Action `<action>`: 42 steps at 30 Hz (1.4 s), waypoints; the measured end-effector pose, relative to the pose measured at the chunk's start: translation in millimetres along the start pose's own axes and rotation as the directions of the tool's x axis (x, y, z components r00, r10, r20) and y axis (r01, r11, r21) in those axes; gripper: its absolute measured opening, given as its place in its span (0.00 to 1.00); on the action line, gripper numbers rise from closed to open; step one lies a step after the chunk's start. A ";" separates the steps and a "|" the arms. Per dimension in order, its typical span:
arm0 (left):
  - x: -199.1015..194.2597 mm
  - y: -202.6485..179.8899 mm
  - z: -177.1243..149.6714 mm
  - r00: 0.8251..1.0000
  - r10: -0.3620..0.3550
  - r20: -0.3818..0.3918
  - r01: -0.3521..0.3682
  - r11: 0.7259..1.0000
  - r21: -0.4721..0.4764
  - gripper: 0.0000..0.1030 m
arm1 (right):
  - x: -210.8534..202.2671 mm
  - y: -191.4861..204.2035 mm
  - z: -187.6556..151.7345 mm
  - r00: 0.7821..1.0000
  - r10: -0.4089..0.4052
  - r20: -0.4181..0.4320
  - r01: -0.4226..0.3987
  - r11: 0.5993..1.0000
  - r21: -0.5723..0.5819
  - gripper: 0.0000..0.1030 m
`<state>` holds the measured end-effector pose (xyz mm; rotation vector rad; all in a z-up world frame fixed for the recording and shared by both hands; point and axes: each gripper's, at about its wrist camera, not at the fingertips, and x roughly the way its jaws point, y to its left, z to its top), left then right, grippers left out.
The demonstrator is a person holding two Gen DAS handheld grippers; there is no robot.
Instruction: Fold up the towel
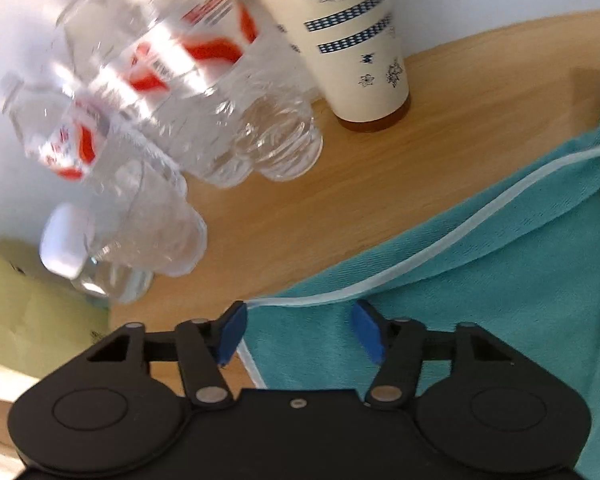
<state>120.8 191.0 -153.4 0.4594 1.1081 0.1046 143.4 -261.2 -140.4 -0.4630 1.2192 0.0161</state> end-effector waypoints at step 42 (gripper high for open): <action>-123.3 -173.1 -68.7 0.906 -0.402 0.131 0.380 0.911 0.161 0.12 | -89.7 40.8 -172.3 0.772 0.604 0.197 -0.636 0.731 0.250 0.03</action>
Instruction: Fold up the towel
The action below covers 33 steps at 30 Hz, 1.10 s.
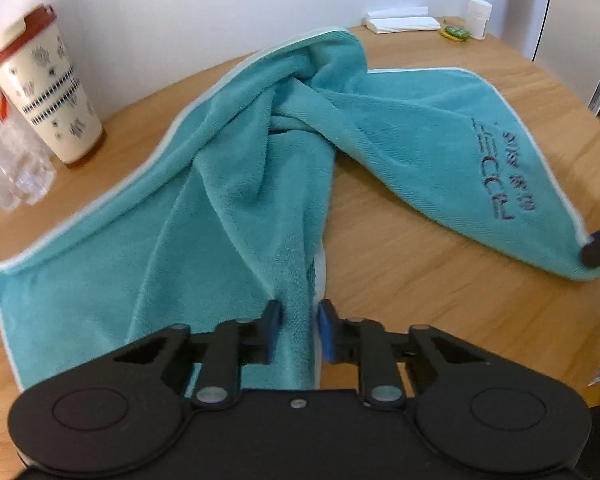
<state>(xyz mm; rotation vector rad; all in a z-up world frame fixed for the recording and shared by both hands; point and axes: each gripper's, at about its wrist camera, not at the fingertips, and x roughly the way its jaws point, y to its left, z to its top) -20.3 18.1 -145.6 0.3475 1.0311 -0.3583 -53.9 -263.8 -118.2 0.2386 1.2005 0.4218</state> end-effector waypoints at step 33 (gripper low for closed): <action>22.6 114.8 53.0 0.981 0.170 -0.089 -0.177 0.981 -0.075 0.14 | 22.1 -119.4 139.4 0.938 -0.337 0.082 0.322 0.934 0.156 0.07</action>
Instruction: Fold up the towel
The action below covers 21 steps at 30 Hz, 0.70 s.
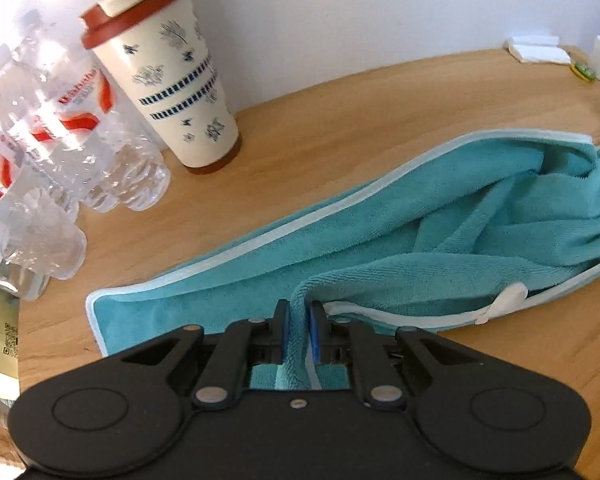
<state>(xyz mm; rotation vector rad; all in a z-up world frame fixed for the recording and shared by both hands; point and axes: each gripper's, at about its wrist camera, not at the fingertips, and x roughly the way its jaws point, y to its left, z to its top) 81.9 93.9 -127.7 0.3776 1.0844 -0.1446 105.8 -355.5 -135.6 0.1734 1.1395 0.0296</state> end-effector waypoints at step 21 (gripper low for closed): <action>-35.7 -78.0 -12.0 0.961 -0.245 0.125 0.201 0.937 0.287 0.57 | -16.2 -12.4 -46.1 0.996 0.071 -0.060 -0.061 0.986 0.154 0.47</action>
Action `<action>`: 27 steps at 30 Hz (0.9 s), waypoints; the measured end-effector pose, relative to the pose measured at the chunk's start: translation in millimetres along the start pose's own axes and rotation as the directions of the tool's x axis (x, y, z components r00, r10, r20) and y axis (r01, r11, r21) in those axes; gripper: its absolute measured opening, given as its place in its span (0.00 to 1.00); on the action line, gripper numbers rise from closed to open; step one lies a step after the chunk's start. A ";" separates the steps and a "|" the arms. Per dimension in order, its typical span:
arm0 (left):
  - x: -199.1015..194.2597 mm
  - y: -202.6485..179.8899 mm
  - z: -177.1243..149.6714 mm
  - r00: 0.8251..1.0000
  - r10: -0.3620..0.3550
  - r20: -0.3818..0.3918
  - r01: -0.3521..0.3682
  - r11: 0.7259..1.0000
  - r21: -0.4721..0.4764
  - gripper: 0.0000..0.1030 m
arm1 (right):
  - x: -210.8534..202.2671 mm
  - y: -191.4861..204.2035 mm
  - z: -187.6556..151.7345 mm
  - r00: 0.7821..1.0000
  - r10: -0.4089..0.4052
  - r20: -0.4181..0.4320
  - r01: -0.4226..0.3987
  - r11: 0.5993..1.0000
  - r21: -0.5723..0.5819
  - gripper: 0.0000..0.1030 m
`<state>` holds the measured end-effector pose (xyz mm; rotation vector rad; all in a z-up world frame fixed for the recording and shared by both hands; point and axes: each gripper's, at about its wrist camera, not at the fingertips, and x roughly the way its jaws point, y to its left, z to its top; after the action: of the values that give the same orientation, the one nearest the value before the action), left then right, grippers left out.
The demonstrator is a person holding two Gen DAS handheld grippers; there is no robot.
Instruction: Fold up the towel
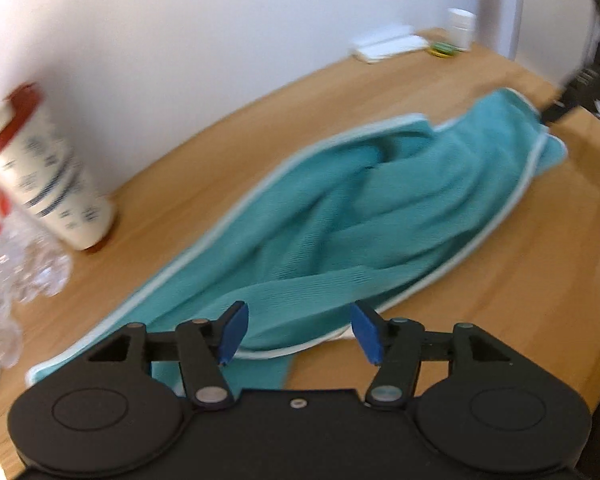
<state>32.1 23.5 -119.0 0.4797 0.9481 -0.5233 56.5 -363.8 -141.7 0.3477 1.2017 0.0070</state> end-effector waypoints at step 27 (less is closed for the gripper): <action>-3.2 -50.6 3.9 0.988 -0.143 0.059 0.135 0.983 0.123 0.41 | -70.7 -8.4 10.7 0.979 0.175 0.105 -0.180 0.983 0.043 0.03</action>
<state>2.1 -17.4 -122.1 0.5017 0.8932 -0.7214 38.8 -387.9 -76.2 0.4949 1.0693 0.1117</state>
